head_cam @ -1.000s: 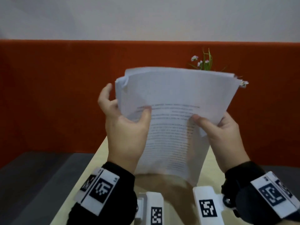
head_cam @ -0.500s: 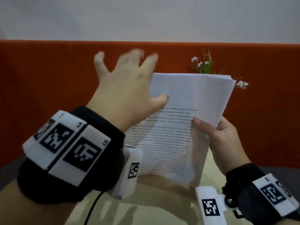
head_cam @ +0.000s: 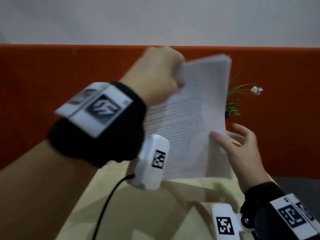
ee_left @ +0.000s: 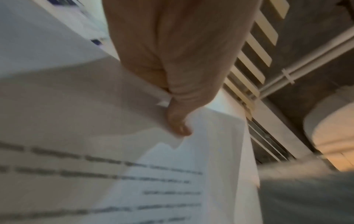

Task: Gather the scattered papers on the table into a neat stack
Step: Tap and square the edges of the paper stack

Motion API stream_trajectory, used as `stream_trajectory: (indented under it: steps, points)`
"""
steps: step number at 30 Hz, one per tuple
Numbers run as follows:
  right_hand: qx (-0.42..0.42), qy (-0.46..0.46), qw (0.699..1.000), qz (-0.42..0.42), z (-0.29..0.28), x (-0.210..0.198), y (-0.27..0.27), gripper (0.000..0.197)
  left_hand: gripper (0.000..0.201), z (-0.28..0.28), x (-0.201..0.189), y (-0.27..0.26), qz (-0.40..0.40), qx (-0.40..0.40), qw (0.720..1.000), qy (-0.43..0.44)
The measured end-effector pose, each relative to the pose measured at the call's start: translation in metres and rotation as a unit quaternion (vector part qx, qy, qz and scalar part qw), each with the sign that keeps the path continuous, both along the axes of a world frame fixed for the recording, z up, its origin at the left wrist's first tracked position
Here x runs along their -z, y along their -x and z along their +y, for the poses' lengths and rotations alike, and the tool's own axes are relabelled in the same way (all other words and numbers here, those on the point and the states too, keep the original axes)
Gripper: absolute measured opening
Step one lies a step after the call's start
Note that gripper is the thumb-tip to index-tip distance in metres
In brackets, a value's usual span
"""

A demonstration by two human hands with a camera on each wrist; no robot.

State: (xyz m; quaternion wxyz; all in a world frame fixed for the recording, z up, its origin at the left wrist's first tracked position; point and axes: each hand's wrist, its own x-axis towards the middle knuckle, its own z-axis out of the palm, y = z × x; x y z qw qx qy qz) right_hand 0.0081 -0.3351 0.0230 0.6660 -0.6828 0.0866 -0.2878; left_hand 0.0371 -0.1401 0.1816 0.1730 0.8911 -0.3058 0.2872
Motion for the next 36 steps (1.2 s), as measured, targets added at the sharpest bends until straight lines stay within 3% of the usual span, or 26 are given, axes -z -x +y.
stream_trajectory:
  steps: [1, 3, 5, 9, 12, 15, 18, 24, 29, 33, 36]
  points:
    - [0.027, -0.036, 0.999, 0.029, -0.007, 0.006, 0.001, 0.081, 0.011, 0.013, 0.001, -0.004, -0.011, 0.006, 0.999, 0.053]
    - [-0.010, -0.113, 0.993, 0.038, -0.015, 0.012, 0.001, 0.104, 0.013, 0.038, 0.011, -0.010, 0.045, 0.054, 0.980, 0.184]
    - [-0.070, -0.151, 0.986, -0.002, -0.019, 0.009, -0.001, 0.109, 0.010, 0.055, 0.031, -0.010, 0.110, 0.107, 0.944, 0.293]
    - [-0.070, -0.107, 0.989, -0.079, -0.013, -0.012, 0.001, 0.054, 0.016, 0.066, 0.075, -0.016, 0.125, 0.103, 0.887, 0.432]
    - [-0.063, -0.064, 0.991, -0.098, -0.004, -0.012, 0.005, 0.032, 0.016, 0.062, 0.108, -0.013, 0.140, 0.094, 0.852, 0.496]
    - [-0.024, -0.003, 0.998, -0.054, 0.004, 0.008, 0.006, 0.013, 0.015, 0.056, 0.150, -0.010, 0.182, 0.054, 0.824, 0.533]
    - [-0.006, 0.017, 1.000, -0.021, 0.012, 0.017, 0.005, 0.012, 0.015, 0.051, 0.174, -0.010, 0.213, 0.014, 0.804, 0.555]
    - [0.011, 0.018, 0.998, -0.051, 0.006, -0.004, 0.002, 0.012, 0.020, 0.055, 0.158, -0.019, 0.154, 0.033, 0.812, 0.562]
    - [-0.017, -0.016, 1.000, 0.020, 0.016, 0.020, 0.007, 0.014, 0.015, 0.060, 0.185, -0.016, 0.265, 0.008, 0.775, 0.574]
    - [-0.005, -0.024, 1.000, 0.007, 0.014, 0.014, 0.006, 0.013, 0.011, 0.068, 0.179, -0.017, 0.254, 0.040, 0.776, 0.576]
    - [-0.020, -0.016, 1.000, 0.000, 0.017, 0.014, 0.010, 0.012, 0.019, 0.069, 0.180, -0.016, 0.273, 0.035, 0.778, 0.565]
